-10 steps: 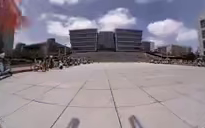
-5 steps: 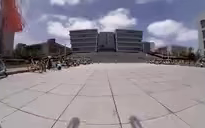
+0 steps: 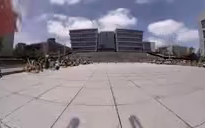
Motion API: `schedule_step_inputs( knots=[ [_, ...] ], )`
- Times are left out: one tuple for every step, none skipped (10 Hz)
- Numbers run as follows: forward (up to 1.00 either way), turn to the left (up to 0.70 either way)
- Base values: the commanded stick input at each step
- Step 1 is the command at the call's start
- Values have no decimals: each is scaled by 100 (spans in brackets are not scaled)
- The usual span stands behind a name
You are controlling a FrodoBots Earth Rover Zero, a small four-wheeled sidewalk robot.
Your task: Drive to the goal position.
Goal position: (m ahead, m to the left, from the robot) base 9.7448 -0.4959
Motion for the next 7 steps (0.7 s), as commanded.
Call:
schedule_step_inputs(
  knots=[
    [70, 0],
    [70, 0],
    [70, 0],
    [70, 0],
    [70, 0],
    [70, 0],
    [70, 0]
  ],
)
